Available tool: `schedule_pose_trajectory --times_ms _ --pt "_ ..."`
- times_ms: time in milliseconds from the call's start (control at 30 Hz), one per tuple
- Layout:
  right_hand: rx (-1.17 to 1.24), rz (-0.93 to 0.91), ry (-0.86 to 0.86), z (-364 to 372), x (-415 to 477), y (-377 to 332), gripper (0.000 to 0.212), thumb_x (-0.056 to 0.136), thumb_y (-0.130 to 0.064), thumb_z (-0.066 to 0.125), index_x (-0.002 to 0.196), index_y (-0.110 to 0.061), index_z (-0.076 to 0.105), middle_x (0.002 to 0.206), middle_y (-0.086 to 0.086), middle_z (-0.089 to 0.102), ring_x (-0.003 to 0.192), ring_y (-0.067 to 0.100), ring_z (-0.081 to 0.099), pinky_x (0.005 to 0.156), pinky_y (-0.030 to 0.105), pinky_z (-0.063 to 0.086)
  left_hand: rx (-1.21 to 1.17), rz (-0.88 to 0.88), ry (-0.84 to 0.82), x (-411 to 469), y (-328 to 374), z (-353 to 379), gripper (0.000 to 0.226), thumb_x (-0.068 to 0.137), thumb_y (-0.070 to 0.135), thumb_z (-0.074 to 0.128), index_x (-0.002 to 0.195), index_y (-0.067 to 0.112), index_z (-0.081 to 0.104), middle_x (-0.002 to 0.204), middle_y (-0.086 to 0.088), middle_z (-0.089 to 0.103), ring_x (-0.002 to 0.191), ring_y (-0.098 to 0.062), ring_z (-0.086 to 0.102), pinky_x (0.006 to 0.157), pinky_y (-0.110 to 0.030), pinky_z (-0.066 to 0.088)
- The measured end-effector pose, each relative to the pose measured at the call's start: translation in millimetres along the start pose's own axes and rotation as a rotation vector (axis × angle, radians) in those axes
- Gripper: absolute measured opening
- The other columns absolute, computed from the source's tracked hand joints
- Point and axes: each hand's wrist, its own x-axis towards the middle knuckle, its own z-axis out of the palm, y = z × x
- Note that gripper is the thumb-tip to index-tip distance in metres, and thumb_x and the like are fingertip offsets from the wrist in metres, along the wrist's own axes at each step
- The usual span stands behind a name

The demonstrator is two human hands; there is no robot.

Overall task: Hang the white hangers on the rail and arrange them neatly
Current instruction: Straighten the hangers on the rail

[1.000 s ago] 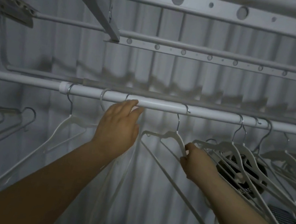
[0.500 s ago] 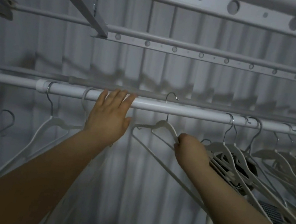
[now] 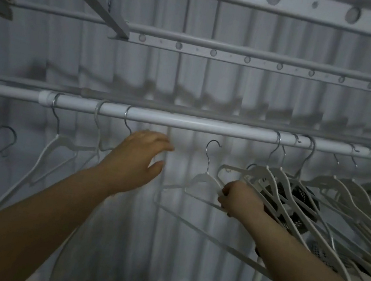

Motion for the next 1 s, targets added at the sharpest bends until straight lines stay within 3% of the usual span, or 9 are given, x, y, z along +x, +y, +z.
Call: schedule_pose_trajectory --times_ms 100,200,300,433,533,633,767,867,1000 --pt "0.156 -0.02 -0.076 -2.6 -21.0 19.2 0.023 0.09 -0.013 0.052 0.104 0.001 0.062 0.094 0.016 0.07 0.07 0.022 0.065 0.06 0.03 0.049 -0.114 -0.125 -0.192 -16.2 23.9 -0.7 0.046 0.086 0.036 0.046 0.126 0.015 0.052 0.132 -0.004 0.051 0.125 -0.017 0.046 0.1 -0.021 0.032" --pt "0.263 -0.061 -0.142 -5.9 -43.8 37.5 0.007 0.089 -0.014 0.055 0.085 -0.012 0.06 0.068 0.002 0.062 0.039 0.002 0.054 0.041 0.017 0.038 -0.221 -0.28 -0.324 -35.2 49.1 4.1 0.048 0.091 0.027 0.051 0.136 0.02 0.037 0.136 0.0 0.045 0.123 -0.01 0.042 0.09 -0.009 0.025" --pt "0.346 -0.11 -0.218 -14.3 -69.4 51.3 0.019 0.088 -0.013 0.057 0.07 -0.018 0.055 0.062 -0.003 0.059 0.039 0.0 0.053 0.042 0.017 0.037 -0.274 -0.329 -0.37 -57.7 74.3 6.0 0.054 0.091 0.026 0.051 0.14 0.019 0.03 0.139 -0.001 0.041 0.124 -0.011 0.041 0.097 -0.016 0.03" --pt "0.423 -0.213 -0.276 -26.6 -107.6 67.0 0.015 0.086 -0.011 0.06 0.072 -0.017 0.062 0.057 -0.006 0.063 0.045 0.003 0.056 0.047 0.018 0.039 -0.329 -0.388 -0.456 -86.1 101.2 -2.0 0.063 0.092 0.03 0.049 0.145 0.024 0.014 0.15 0.003 0.025 0.135 -0.011 0.029 0.106 -0.022 0.026" --pt "0.424 -0.317 -0.325 -26.4 -131.8 70.3 0.012 0.083 -0.013 0.064 0.074 -0.021 0.065 0.056 -0.009 0.066 0.048 0.0 0.059 0.051 0.018 0.042 -0.369 -0.419 -0.531 -101.5 117.6 -14.4 0.066 0.092 0.034 0.047 0.145 0.025 0.01 0.15 0.002 0.026 0.135 -0.013 0.029 0.109 -0.024 0.025" --pt "0.454 -0.407 -0.371 -23.4 -157.5 61.2 0.01 0.084 -0.011 0.063 0.078 -0.019 0.066 0.055 -0.01 0.066 0.047 -0.003 0.058 0.051 0.015 0.04 -0.387 -0.441 -0.564 -122.6 132.1 -34.3 0.05 0.093 0.034 0.045 0.139 0.024 0.028 0.116 0.004 0.051 0.109 -0.013 0.05 0.087 -0.021 0.039" --pt "0.528 -0.431 -0.385 -7.0 -186.8 45.2 0.012 0.082 -0.006 0.063 0.077 -0.016 0.067 0.048 -0.014 0.065 0.046 -0.005 0.057 0.049 0.009 0.04 -0.524 -0.551 -0.52 -157.2 143.9 -62.3 0.016 0.096 0.025 0.041 0.106 0.018 0.051 0.068 0.009 0.053 0.058 -0.003 0.053 0.05 -0.009 0.041" --pt "0.55 -0.405 -0.344 14.0 -209.0 36.1 0.012 0.082 -0.004 0.064 0.076 -0.015 0.066 0.05 -0.014 0.064 0.048 -0.007 0.056 0.06 0.01 0.044 -0.565 -0.637 -0.501 -184.2 153.4 -78.1 0.019 0.096 0.024 0.04 0.097 0.011 0.054 0.059 0.004 0.054 0.035 0.002 0.048 0.035 -0.008 0.035" --pt "0.456 -0.401 -0.206 33.0 -237.4 31.8 0.009 0.084 -0.009 0.062 0.089 -0.015 0.065 0.078 -0.004 0.064 0.064 -0.008 0.059 0.064 0.006 0.04 -0.546 -0.646 -0.463 -210.0 170.6 -88.6 0.02 0.096 0.022 0.042 0.086 0.01 0.055 0.065 0.004 0.057 0.038 0.005 0.05 0.033 -0.008 0.033"
